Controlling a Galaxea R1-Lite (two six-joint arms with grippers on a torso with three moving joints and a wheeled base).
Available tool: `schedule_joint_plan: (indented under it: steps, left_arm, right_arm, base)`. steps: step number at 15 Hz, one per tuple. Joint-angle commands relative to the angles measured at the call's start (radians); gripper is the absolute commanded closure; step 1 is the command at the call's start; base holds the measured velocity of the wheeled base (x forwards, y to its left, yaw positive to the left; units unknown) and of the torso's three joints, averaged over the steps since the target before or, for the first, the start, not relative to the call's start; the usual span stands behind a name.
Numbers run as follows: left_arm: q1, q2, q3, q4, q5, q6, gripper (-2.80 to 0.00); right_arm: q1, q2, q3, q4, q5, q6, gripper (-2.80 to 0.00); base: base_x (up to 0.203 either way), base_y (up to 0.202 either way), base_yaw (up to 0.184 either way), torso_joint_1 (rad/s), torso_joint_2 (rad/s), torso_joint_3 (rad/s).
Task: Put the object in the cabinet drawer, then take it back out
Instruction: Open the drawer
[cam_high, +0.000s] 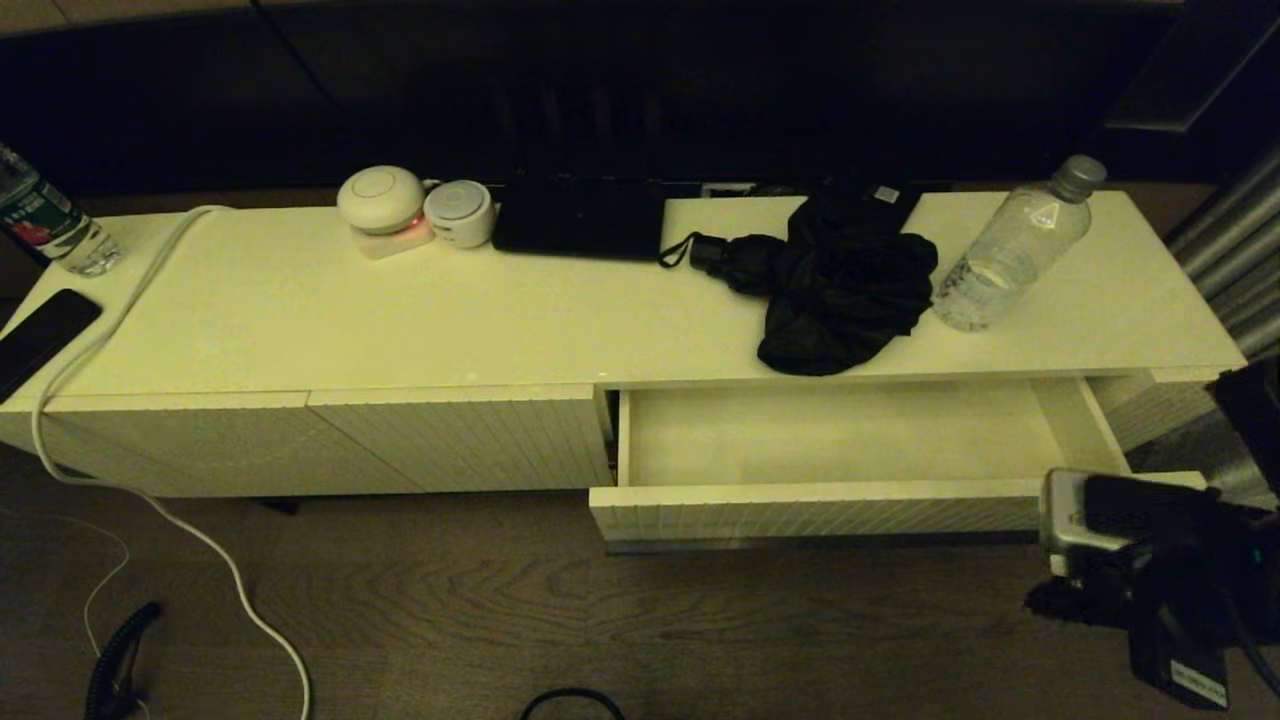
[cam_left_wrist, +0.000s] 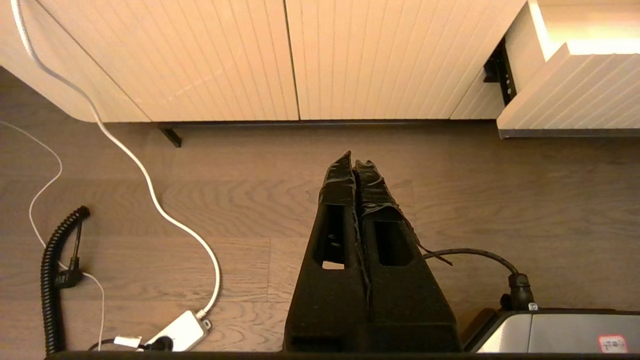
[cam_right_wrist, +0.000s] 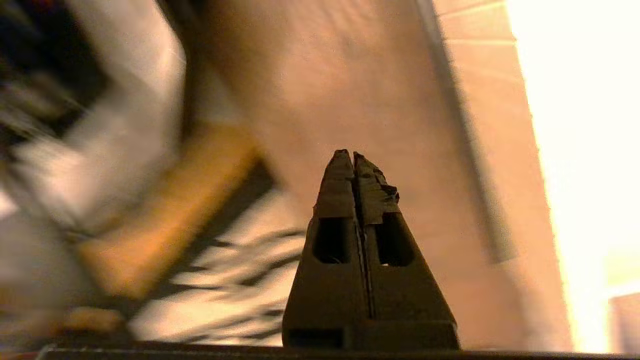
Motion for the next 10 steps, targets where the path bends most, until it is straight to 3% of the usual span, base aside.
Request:
schedule_joint_plan:
  steps: [1,4,6,8,10]
  left_arm:
    - [0.000,0.000,0.001,0.000,0.000,0.000,0.00]
    - [0.000,-0.001,0.002,0.000,0.000,0.000,0.00]
    - [0.000,-0.001,0.000,0.000,0.000,0.000,0.00]
    - [0.000,-0.002,0.002,0.000,0.000,0.000,0.00]
    - [0.000,0.000,0.002,0.000,0.000,0.000,0.00]
  right_arm:
    - [0.068,0.037,-0.097,0.063,0.002,0.293,0.00]
    - [0.147,0.139,-0.199,0.068,0.001,0.590,0.00]
    - [0.176,0.212,-0.278,0.068,-0.003,0.743,0.00]
    - [0.182,0.285,-0.344,0.068,-0.018,0.837,0.00]
    - [0.179,0.354,-0.385,0.067,-0.073,0.876,0.00]
  base:
    - [0.000,0.000,0.000,0.000,0.00,0.000]
    - [0.000,0.000,0.000,0.000,0.00,0.000]
    - [0.000,0.000,0.000,0.000,0.00,0.000]
    - [0.000,0.000,0.000,0.000,0.00,0.000]
    - [0.000,0.000,0.000,0.000,0.00,0.000]
